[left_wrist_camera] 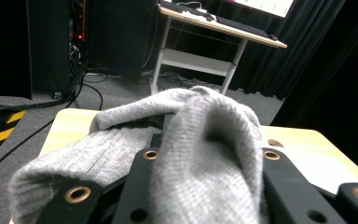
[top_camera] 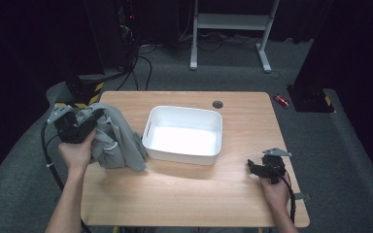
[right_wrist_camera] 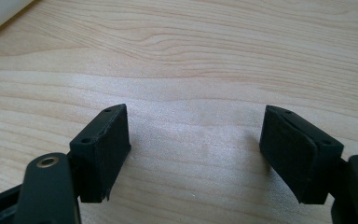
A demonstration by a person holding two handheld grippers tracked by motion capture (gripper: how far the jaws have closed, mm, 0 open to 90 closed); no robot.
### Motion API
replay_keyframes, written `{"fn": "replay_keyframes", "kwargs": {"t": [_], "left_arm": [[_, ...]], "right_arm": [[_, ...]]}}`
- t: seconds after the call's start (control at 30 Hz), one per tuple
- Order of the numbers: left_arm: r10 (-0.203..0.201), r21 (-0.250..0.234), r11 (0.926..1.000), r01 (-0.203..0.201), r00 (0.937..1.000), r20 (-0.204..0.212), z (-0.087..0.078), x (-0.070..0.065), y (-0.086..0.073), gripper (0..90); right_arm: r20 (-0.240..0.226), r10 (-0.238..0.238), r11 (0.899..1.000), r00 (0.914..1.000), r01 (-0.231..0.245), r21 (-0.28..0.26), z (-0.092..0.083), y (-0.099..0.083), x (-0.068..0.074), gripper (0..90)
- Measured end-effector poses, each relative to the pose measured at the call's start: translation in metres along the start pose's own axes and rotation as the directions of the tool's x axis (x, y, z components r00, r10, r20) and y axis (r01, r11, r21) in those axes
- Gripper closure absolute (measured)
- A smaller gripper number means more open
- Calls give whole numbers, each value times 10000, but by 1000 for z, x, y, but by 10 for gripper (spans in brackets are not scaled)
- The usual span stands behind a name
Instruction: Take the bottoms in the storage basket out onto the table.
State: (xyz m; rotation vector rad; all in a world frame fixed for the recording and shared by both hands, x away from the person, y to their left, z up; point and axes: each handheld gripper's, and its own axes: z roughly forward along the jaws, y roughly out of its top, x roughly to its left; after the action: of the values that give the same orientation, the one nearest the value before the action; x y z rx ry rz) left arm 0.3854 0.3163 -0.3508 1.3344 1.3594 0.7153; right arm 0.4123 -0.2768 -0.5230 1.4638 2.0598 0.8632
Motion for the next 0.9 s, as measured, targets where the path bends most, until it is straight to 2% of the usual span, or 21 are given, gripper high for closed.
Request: {"fn": "replay_keyframes", "kwargs": {"t": [0.47, 0.9], "left_arm": [[-42, 128, 9999, 44, 9999, -140, 8, 3, -12, 742], [-169, 449, 9988, 179, 9996, -225, 19, 7, -27, 740]], "right_arm": [[1, 1, 10000, 10000, -1, -2, 0, 0, 0, 237], [-6, 5, 10000, 10000, -5, 0, 0, 0, 0, 237]]}}
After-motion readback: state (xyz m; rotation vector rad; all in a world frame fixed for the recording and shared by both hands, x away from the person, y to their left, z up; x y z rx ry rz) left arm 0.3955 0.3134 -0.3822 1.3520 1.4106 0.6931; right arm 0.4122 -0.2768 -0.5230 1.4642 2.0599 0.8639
